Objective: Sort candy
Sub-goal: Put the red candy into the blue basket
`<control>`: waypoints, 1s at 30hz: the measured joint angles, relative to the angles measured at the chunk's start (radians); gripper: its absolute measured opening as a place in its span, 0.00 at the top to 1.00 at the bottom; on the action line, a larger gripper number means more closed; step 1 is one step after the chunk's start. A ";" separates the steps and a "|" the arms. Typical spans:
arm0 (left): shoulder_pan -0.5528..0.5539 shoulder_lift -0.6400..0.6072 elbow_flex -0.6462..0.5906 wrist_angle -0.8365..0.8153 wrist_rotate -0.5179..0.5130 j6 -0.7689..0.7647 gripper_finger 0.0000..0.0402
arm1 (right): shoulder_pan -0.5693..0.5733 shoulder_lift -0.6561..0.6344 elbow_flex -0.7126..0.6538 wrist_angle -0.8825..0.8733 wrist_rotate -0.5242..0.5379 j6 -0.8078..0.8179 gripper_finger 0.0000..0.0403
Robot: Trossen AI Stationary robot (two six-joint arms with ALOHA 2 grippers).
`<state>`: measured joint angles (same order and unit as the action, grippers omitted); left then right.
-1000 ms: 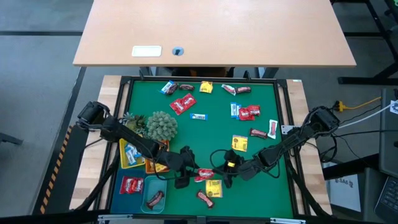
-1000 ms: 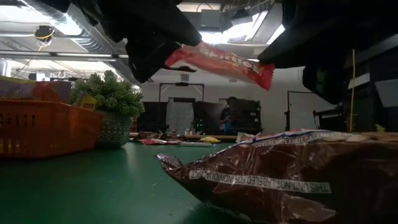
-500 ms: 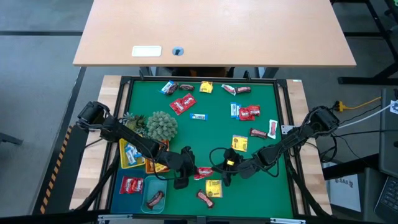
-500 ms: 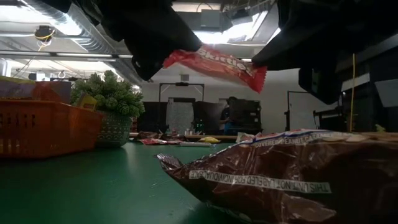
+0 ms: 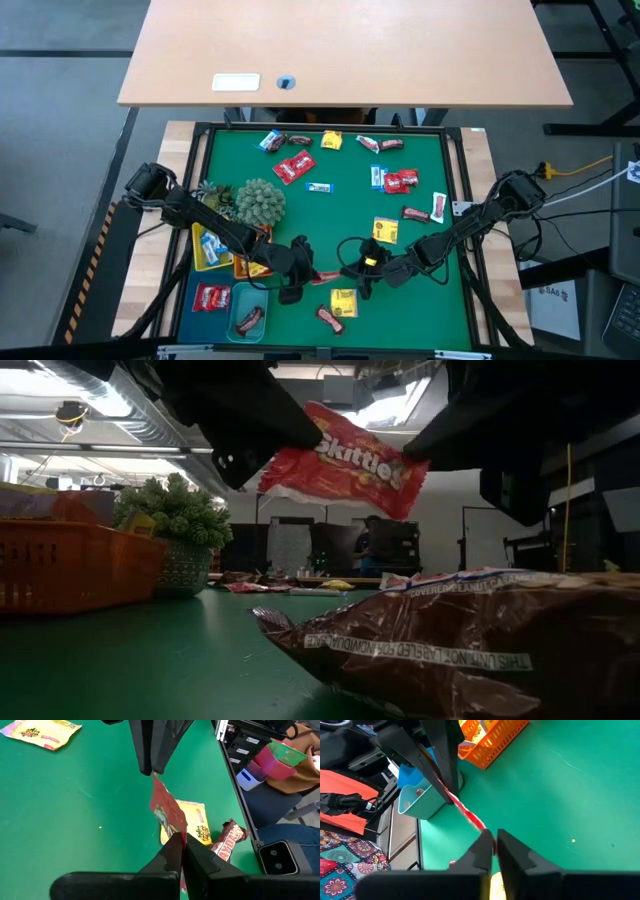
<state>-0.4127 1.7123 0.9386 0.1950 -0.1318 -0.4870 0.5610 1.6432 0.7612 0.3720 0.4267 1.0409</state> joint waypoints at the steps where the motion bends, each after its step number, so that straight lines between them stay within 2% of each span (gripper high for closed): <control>1: -0.001 0.000 0.000 -0.001 0.000 0.000 0.99 | 0.000 0.000 0.000 0.001 0.000 0.000 0.87; 5: 0.000 -0.004 0.000 -0.012 0.050 0.000 1.00 | 0.000 0.000 0.000 -0.009 0.000 -0.002 0.72; 10: 0.000 -0.070 0.000 -0.132 0.259 -0.002 1.00 | 0.001 0.000 0.000 -0.045 -0.004 -0.002 0.58; 15: -0.021 -0.205 0.000 -0.441 0.506 -0.107 1.00 | 0.002 0.000 0.000 -0.085 -0.061 -0.003 0.53; 19: -0.077 -0.315 0.000 -0.723 0.617 -0.238 1.00 | 0.002 0.000 0.000 -0.112 -0.064 -0.003 0.52; 24: -0.175 -0.433 0.000 -0.948 0.623 -0.462 1.00 | 0.002 0.000 0.000 -0.123 -0.063 -0.003 0.52; 28: -0.256 -0.485 0.000 -1.052 0.530 -0.681 1.00 | 0.002 0.000 0.000 -0.124 -0.063 -0.003 0.52; 30: -0.294 -0.490 0.000 -1.092 0.515 -0.788 1.00 | 0.002 0.000 0.000 -0.131 -0.063 -0.003 0.52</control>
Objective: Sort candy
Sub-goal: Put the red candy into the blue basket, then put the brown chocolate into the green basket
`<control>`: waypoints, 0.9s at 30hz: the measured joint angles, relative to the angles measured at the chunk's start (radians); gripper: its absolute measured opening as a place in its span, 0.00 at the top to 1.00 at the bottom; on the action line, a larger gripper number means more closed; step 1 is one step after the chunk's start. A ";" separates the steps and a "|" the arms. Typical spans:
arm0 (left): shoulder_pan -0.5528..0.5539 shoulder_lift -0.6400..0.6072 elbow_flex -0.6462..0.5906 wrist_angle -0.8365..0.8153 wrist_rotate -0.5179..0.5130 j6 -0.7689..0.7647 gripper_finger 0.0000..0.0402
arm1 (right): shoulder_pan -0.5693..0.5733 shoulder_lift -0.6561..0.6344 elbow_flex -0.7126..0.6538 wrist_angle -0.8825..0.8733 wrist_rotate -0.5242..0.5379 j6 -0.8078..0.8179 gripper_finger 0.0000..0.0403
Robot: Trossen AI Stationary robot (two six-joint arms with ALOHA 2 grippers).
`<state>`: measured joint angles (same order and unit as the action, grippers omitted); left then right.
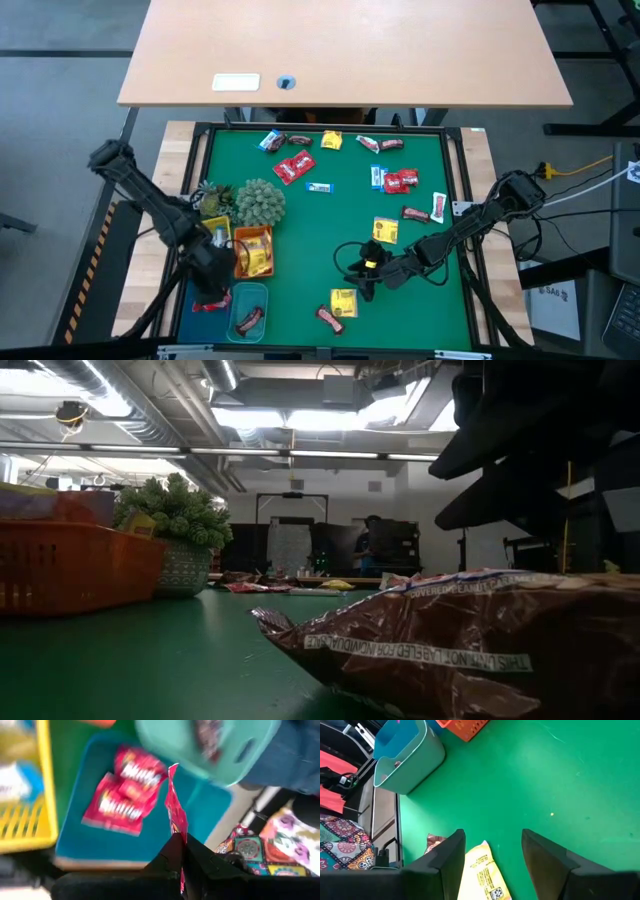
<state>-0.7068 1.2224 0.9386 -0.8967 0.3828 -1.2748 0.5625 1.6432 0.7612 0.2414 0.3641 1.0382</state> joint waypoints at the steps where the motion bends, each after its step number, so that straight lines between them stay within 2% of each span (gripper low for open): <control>1: -0.021 0.000 0.000 -0.019 0.000 -0.031 1.00 | 0.000 0.000 0.000 -0.005 0.001 0.000 0.52; 6: -0.103 0.001 0.000 -0.097 -0.037 -0.060 1.00 | 0.000 0.000 0.000 -0.010 0.001 0.000 0.52; 11: -0.138 0.001 0.000 -0.174 -0.110 -0.138 0.98 | 0.000 0.000 0.000 -0.007 0.001 0.000 0.52; 16: -0.151 0.001 0.000 -0.203 -0.185 -0.164 0.88 | 0.000 0.000 0.000 -0.007 0.000 0.000 0.52; 22: -0.152 0.001 0.000 -0.203 -0.227 -0.164 0.75 | 0.000 0.000 0.000 -0.006 -0.017 0.000 0.52; 27: -0.152 0.001 0.000 -0.195 -0.307 -0.140 0.71 | 0.000 0.000 0.000 -0.005 -0.017 0.000 0.52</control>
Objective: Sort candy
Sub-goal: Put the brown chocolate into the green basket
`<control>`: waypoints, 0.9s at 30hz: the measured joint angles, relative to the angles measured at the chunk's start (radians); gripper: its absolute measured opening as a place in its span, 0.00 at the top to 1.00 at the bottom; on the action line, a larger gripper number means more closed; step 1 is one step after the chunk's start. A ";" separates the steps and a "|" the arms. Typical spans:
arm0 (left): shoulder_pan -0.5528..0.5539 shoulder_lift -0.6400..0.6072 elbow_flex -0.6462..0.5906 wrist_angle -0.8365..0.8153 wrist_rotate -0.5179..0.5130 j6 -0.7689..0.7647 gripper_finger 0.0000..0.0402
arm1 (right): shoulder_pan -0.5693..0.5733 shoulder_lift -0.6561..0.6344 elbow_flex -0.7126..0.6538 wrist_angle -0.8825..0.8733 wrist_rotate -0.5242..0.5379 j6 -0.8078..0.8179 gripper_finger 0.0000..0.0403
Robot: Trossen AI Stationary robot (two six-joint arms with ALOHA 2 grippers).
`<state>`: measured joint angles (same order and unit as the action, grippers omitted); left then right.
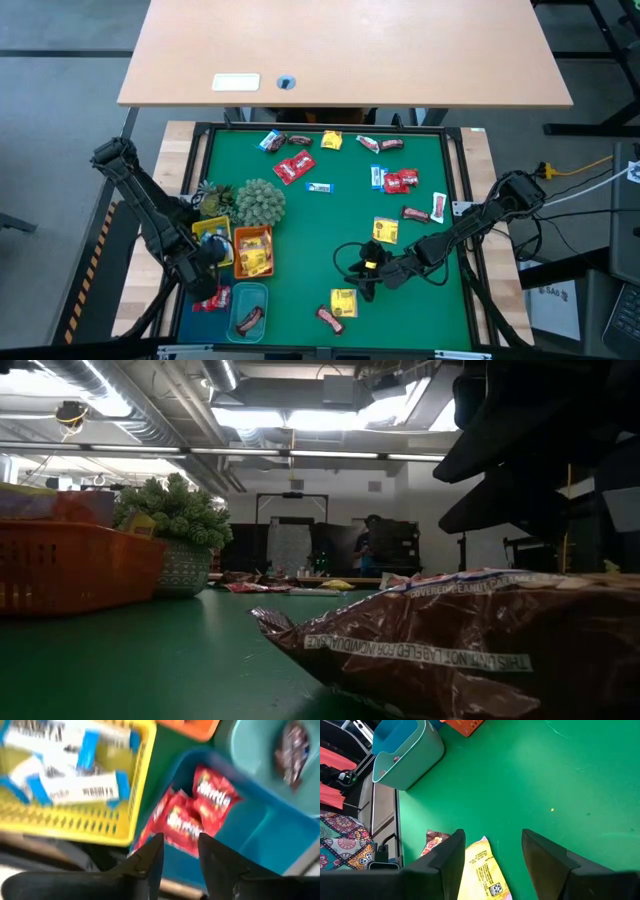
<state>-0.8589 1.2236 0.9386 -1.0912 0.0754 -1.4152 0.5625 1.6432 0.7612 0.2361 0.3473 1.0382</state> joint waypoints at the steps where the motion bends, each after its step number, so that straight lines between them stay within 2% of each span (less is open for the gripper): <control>1: 0.000 0.000 0.000 0.009 -0.026 0.014 0.71 | 0.000 0.000 0.000 0.001 0.000 0.000 0.52; 8: 0.001 0.000 0.000 0.108 -0.196 0.159 0.71 | 0.015 0.000 0.000 0.026 -0.018 0.000 0.52; 14: 0.001 0.000 0.000 0.245 -0.344 0.253 0.71 | 0.102 0.001 0.000 0.101 -0.016 -0.001 0.52; 22: 0.001 0.000 0.000 0.440 -0.506 0.453 0.71 | 0.233 0.001 0.000 0.122 0.095 0.001 0.52; 27: 0.001 0.001 0.000 0.538 -0.597 0.571 0.71 | 0.274 0.001 0.000 0.136 0.124 0.002 0.52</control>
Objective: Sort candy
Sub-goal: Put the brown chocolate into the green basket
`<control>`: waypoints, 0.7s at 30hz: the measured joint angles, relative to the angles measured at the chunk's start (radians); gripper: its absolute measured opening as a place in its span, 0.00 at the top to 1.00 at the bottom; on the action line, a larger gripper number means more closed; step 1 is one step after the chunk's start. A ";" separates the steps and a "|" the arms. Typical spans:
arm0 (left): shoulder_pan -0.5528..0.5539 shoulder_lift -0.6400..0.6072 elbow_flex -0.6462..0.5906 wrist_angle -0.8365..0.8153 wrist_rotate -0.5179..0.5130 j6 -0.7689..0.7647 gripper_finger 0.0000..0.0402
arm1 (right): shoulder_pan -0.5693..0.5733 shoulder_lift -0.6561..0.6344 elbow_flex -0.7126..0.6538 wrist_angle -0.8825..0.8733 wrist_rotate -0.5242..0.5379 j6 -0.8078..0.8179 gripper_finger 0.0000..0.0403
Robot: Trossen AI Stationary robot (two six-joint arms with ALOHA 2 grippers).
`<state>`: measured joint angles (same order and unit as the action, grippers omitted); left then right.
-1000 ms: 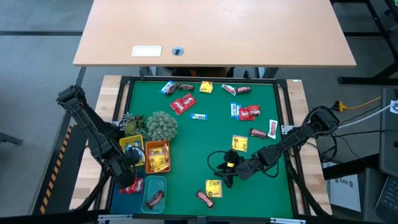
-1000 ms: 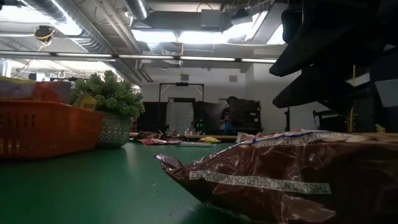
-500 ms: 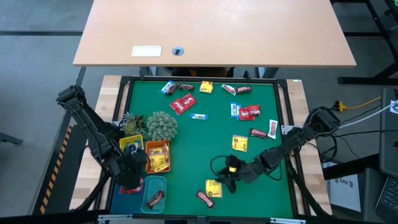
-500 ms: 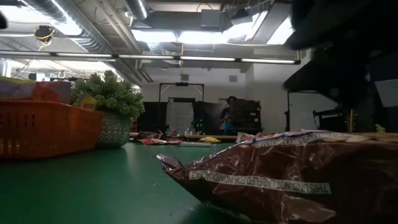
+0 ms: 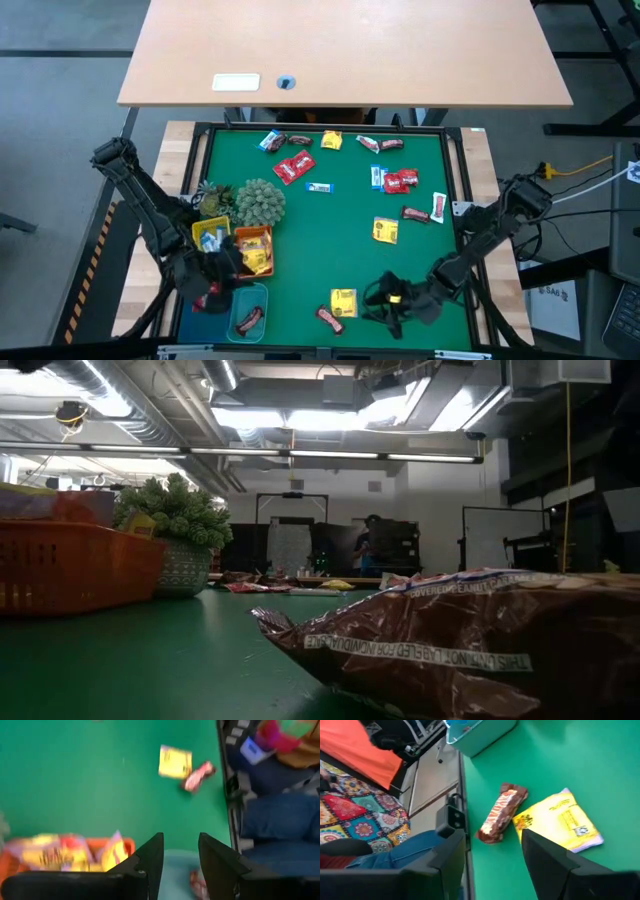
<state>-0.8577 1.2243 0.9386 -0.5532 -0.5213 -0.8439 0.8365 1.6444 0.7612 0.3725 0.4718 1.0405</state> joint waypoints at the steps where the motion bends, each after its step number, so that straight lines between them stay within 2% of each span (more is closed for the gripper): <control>1: 0.000 0.004 0.000 0.029 -0.025 0.028 0.71 | 0.004 0.000 0.000 0.001 0.008 0.001 0.52; 4: 0.008 0.038 0.000 0.152 -0.078 0.137 0.71 | 0.001 0.000 0.000 0.001 0.017 0.001 0.52; 10: 0.034 0.162 0.000 0.437 -0.080 0.422 0.71 | -0.007 0.000 0.000 0.000 0.019 0.001 0.52; 14: 0.067 0.244 0.000 0.643 -0.072 0.514 0.71 | -0.005 0.000 0.000 0.000 0.018 0.001 0.52; 21: 0.155 0.370 0.000 0.917 0.136 0.592 0.69 | -0.005 0.000 0.000 0.000 0.018 0.001 0.52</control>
<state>-0.7025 1.5946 0.9386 0.3634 -0.3857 -0.2523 0.8310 1.6444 0.7612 0.3725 0.4896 1.0416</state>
